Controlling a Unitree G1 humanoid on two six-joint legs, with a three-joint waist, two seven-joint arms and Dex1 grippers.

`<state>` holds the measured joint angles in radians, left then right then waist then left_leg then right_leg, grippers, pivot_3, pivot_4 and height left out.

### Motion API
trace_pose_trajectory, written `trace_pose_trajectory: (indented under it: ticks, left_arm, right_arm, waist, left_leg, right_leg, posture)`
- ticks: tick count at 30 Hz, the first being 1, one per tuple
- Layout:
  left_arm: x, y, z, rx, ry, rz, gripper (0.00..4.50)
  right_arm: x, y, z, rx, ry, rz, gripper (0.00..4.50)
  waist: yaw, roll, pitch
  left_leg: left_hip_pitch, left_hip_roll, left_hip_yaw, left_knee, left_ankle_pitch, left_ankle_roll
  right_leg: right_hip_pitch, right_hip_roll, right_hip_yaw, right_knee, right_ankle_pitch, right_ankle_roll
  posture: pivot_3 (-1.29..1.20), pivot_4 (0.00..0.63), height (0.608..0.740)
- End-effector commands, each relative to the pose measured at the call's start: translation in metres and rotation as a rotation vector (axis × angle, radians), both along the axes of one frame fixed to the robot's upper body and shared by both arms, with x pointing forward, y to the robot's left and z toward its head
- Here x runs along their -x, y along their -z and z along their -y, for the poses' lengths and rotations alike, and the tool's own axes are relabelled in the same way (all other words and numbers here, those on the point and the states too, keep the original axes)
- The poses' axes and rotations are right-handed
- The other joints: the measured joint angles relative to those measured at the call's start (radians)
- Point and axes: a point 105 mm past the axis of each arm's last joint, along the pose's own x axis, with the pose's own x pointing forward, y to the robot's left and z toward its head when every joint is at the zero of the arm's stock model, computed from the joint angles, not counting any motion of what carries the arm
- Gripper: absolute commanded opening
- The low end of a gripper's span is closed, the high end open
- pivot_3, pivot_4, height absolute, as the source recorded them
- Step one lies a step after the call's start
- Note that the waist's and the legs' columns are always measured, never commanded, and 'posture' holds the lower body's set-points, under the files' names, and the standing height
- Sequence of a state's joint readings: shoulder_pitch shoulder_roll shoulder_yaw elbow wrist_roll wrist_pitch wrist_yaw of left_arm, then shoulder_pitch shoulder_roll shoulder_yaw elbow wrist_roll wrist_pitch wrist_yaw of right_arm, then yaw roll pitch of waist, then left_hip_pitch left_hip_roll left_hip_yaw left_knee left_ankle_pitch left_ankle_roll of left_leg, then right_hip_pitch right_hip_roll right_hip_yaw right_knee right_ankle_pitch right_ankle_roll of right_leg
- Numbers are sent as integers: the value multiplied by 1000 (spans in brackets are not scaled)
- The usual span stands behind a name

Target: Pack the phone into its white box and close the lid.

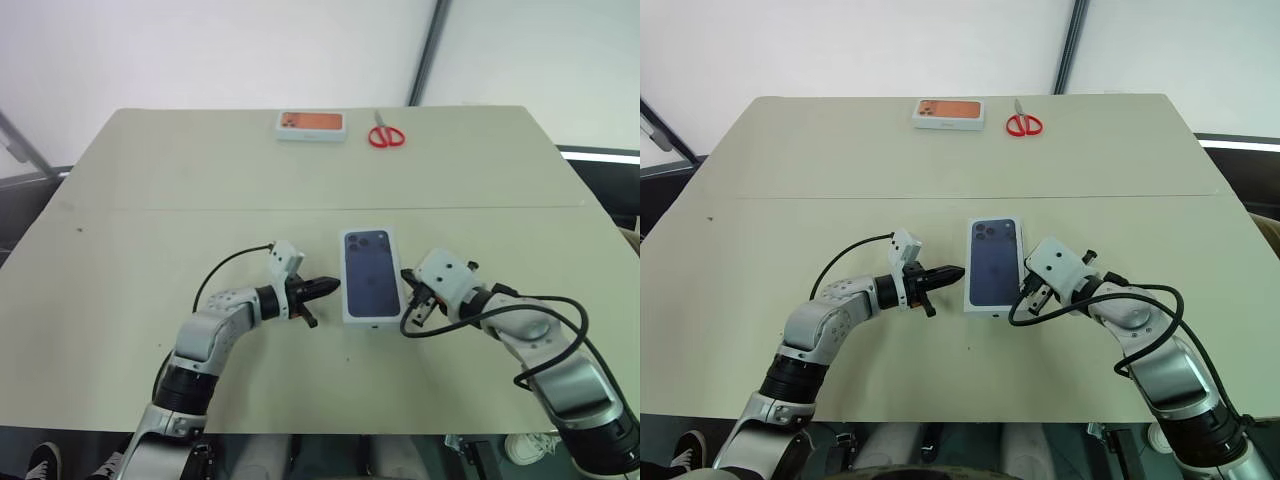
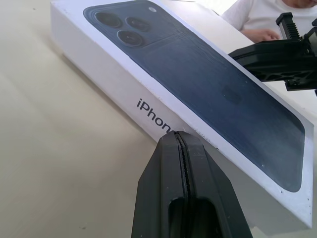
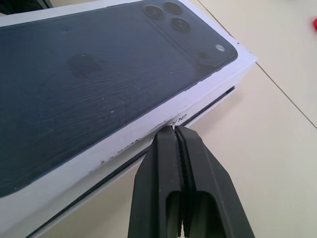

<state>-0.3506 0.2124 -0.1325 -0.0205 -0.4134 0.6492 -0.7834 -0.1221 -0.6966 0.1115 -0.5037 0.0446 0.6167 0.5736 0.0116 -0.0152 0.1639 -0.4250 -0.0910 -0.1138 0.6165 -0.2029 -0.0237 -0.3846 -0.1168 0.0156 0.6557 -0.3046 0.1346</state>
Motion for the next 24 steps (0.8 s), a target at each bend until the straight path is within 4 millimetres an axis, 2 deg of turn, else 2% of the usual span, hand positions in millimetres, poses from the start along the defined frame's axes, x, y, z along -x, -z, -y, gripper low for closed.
trace_pose_trajectory:
  ticks: [1,5,9,24]
  left_arm:
    - [6,-24,14,55,55,93,0]
    - [4,-25,12,74,40,59,0]
    - [4,-9,12,2,50,63,0]
    - [1,-6,15,33,38,37,0]
  right_arm:
    - [4,-8,-15,-16,-75,28,71]
    - [5,-4,-14,6,-77,16,71]
    - [5,6,-12,39,-63,4,71]
    - [4,14,-18,61,-72,-10,71]
  waist:
    - [0,0,0]
    - [0,0,0]
    - [0,0,0]
    - [0,0,0]
  left_leg:
    - [0,0,0,0,0,0]
    - [0,0,0,0,0,0]
    - [0,0,0,0,0,0]
    - [0,0,0,0,0,0]
  right_leg:
    - [0,0,0,0,0,0]
    - [0,0,0,0,0,0]
    - [0,0,0,0,0,0]
    - [0,0,0,0,0,0]
  posture:
    - [0,150,740]
    - [0,150,740]
    - [0,150,740]
    - [0,150,740]
